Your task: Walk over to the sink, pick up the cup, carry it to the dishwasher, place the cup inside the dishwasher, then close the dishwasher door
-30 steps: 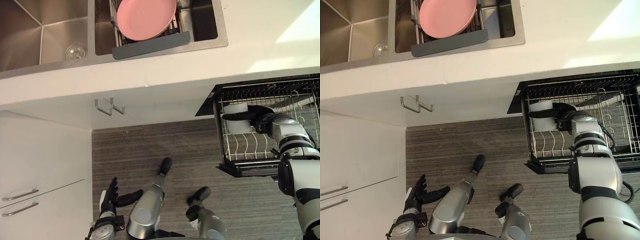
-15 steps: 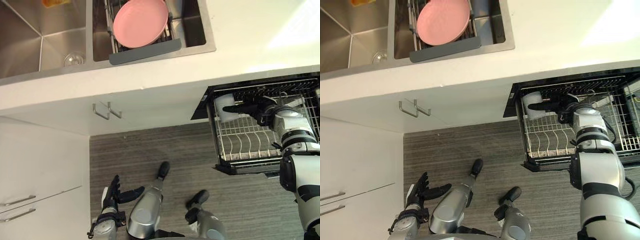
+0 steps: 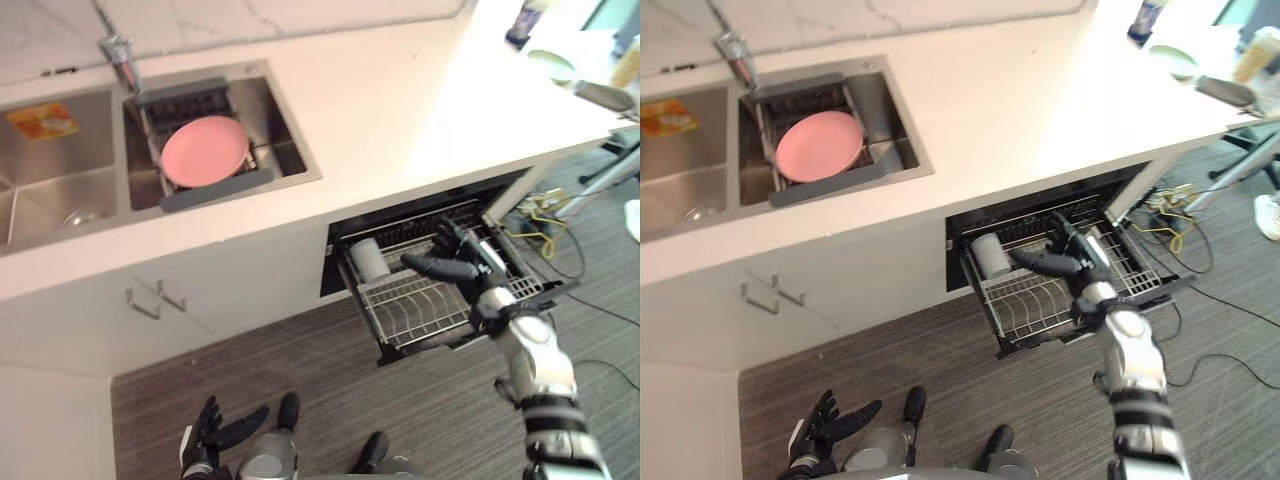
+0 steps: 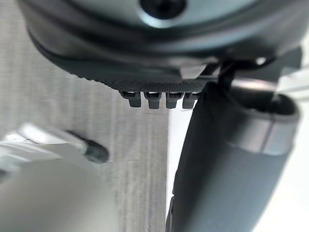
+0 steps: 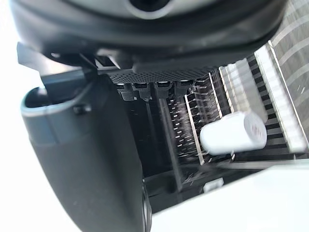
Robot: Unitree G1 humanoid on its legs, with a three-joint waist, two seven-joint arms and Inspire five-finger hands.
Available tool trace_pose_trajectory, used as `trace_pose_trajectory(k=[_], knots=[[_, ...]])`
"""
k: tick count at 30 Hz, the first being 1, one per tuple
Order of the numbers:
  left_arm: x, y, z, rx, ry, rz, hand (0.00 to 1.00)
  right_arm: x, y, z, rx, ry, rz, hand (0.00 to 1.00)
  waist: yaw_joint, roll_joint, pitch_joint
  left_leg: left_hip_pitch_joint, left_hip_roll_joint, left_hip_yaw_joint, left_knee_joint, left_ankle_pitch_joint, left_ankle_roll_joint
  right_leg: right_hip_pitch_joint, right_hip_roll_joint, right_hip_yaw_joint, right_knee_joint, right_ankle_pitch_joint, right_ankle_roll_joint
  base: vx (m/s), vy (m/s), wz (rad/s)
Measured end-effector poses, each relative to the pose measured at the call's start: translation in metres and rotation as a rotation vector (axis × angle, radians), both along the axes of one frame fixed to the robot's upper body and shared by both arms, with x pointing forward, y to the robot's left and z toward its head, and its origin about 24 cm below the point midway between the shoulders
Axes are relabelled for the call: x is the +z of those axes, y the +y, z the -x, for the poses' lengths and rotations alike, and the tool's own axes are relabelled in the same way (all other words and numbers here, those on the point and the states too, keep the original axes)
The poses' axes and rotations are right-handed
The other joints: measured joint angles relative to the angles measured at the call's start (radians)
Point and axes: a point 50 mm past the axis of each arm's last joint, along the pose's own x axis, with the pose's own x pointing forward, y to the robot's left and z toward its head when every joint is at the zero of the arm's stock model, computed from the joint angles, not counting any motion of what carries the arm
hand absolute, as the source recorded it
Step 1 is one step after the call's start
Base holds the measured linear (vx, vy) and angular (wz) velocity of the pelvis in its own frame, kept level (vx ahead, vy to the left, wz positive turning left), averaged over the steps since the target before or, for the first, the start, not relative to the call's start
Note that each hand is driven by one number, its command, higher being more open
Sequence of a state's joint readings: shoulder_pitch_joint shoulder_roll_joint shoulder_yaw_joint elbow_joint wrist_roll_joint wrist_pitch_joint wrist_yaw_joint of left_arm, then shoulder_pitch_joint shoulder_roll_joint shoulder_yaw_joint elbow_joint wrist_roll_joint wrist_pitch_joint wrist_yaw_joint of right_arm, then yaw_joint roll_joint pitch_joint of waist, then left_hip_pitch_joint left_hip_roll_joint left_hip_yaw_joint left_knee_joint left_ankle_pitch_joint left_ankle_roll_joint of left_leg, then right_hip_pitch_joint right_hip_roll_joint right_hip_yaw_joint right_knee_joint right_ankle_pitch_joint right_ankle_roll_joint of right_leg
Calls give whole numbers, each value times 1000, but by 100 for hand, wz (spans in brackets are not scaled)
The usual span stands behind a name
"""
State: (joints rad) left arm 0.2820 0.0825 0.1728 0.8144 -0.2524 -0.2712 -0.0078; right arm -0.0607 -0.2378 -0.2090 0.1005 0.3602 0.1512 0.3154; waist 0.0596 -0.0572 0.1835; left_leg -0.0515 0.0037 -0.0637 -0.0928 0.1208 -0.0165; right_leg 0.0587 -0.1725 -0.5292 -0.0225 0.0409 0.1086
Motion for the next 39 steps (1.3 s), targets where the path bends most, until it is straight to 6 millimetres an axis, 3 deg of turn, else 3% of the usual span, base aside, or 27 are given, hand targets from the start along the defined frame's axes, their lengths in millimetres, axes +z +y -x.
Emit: trace_pose_trajectory(k=[1,4,9,13,16,18,19,20,21,25,28,29,30,31,32,33,34,37,39], knots=[[-1,1,5,27,10,-7,100,-1,9,14,7,-41,-61,100,-7,0,-15,9,7,20,0,-7,-1,0,4,20,-1,-1,-2,-1,-29,-45],[-5,2,19,97,50,-21,100,9,23,31,39,-170,-122,100,-28,3,-39,43,20,63,0,-21,-9,8,15,67,-2,-2,-6,5,-31,-48],[-8,3,36,166,101,-49,100,23,26,32,64,-293,-119,100,-28,8,-54,91,34,96,1,-34,-17,42,24,102,-4,-4,-10,-23,-29,-23],[-8,3,43,236,130,-86,100,48,31,34,58,-426,-120,100,-28,24,-64,9,36,35,10,-24,-23,26,33,2,-13,-10,-11,-39,-43,62],[-10,6,51,290,155,-81,100,59,26,35,14,-498,-98,100,-19,35,-72,-33,69,164,3,-34,-8,31,36,-102,-26,-6,-19,3,-34,104],[-15,7,68,401,205,-51,100,67,17,33,-22,-530,-67,100,-19,40,-76,-37,87,352,18,-69,53,70,8,-198,-46,-6,-11,93,68,125],[-16,4,71,408,221,-47,100,68,12,33,-38,-537,-58,100,-19,48,-75,-36,94,391,27,-68,56,82,4,-219,-43,-11,-2,108,116,114],[-18,-4,81,398,255,-45,100,70,4,35,-67,-543,-61,100,-19,76,-78,-27,101,413,28,-28,38,108,0,-257,-27,-25,17,97,127,91],[-19,-13,93,376,300,-52,100,71,-2,36,-93,-549,-72,100,-18,97,-90,-5,94,390,3,33,-1,135,-4,-281,-20,-36,34,106,132,83],[-21,-22,94,268,346,-67,100,73,-5,39,-163,-600,-118,100,-20,99,-94,3,41,349,1,21,16,152,-76,-296,53,-60,55,99,169,47],[-21,-20,81,203,322,-78,100,69,-4,41,-205,-586,-144,100,-29,100,-94,13,18,327,1,-6,41,110,-157,-274,225,-76,32,90,200,21],[-20,-17,77,170,312,-86,100,67,-4,41,-213,-583,-154,100,-38,94,-91,18,5,313,1,-16,54,74,-204,-243,339,-85,-14,89,162,33],[-20,-15,69,150,298,-89,100,66,-3,42,-218,-577,-157,100,-48,94,-91,22,-1,298,3,-23,66,20,-229,-155,448,-80,-95,94,165,40],[-20,-14,65,139,290,-89,100,65,-3,43,-218,-573,-159,100,-53,97,-92,23,-2,282,3,-25,73,-2,-224,-78,481,-93,-98,79,121,58],[-20,-12,56,121,275,-92,100,62,-2,45,-222,-563,-163,100,-71,91,-88,22,-1,245,3,-23,81,-18,-178,33,494,-138,-73,72,53,96],[-18,-6,44,103,250,-107,100,60,-2,49,-230,-551,-161,100,-87,78,-79,26,-1,196,4,-21,84,-25,-89,158,472,-197,-41,110,15,126],[-17,-1,38,75,242,-116,100,60,-2,54,-243,-544,-157,100,-91,67,-82,32,-4,158,3,-21,83,-36,0,254,416,-243,-33,112,-9,103],[-17,2,40,63,259,-122,100,73,-1,58,-227,-601,-150,100,-93,44,-89,50,-27,140,3,-30,78,-103,56,321,377,-252,-41,106,-34,36],[-16,7,42,58,269,-135,100,80,-1,61,-221,-647,-156,100,-103,21,-87,67,-57,128,5,-29,67,-111,45,356,299,-205,-60,102,-51,27]])
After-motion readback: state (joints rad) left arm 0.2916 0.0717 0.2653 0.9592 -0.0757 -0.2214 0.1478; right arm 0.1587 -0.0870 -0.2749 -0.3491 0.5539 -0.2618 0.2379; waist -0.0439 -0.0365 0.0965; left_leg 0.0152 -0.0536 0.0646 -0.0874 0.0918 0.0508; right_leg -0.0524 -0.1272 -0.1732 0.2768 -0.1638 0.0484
